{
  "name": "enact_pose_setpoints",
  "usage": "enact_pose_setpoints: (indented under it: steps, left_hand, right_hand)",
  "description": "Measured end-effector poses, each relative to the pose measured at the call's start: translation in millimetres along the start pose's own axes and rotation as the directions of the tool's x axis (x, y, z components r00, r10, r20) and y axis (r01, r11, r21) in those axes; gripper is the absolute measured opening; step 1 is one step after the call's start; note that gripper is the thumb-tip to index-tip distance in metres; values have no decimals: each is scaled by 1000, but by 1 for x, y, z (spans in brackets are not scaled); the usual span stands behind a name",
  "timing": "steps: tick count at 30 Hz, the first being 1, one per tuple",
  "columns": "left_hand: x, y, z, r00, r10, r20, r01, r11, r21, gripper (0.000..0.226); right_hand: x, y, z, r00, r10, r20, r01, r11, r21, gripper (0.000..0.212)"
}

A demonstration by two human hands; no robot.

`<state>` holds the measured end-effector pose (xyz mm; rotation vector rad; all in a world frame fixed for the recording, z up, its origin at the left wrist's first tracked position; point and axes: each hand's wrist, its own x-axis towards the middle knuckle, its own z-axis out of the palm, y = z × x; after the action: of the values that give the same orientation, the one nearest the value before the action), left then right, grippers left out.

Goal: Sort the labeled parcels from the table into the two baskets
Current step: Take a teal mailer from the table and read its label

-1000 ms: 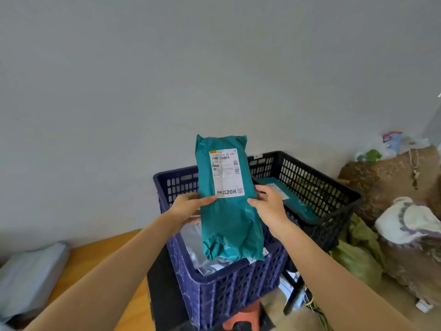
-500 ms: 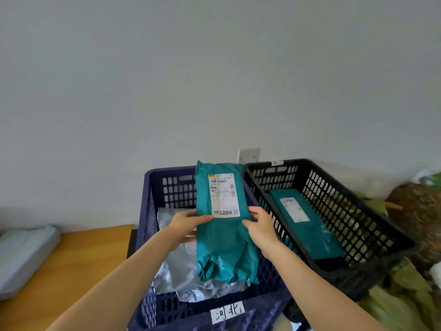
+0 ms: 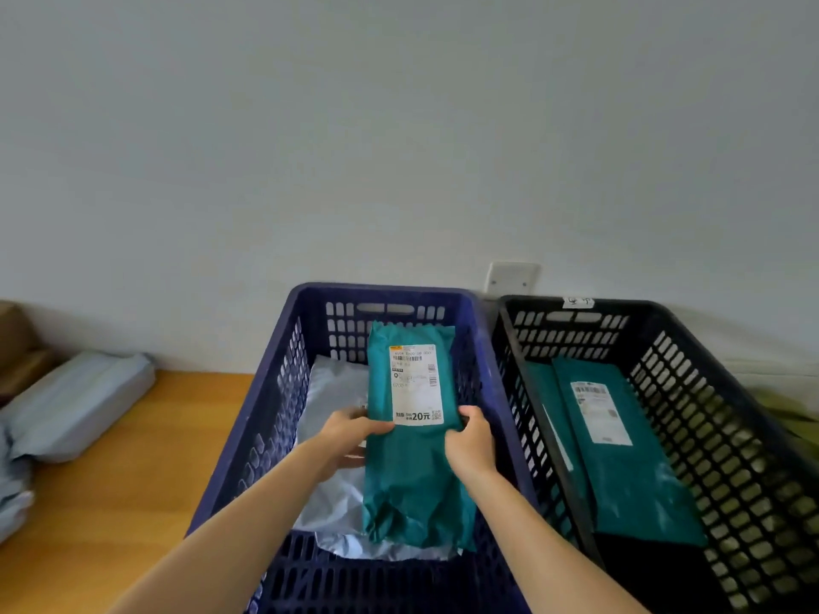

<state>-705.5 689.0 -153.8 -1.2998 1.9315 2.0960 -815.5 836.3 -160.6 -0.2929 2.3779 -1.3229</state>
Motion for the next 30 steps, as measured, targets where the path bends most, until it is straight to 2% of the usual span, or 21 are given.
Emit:
enact_pose_setpoints:
  steps: [11, 19, 30]
  left_hand:
    - [58, -6, 14, 993, -120, -16, 120, 993, 19, 46]
    - [85, -13, 22, 984, -174, -45, 170, 983, -75, 57]
    - [107, -29, 34, 989, -104, -103, 99, 994, -48, 67]
  right_hand:
    - [40, 15, 28, 983, 185, 13, -183, 980, -83, 44]
    - [58, 22, 43, 981, 196, -1, -194, 968, -158, 47]
    - [64, 28, 48, 985, 173, 10, -167, 964, -208, 47]
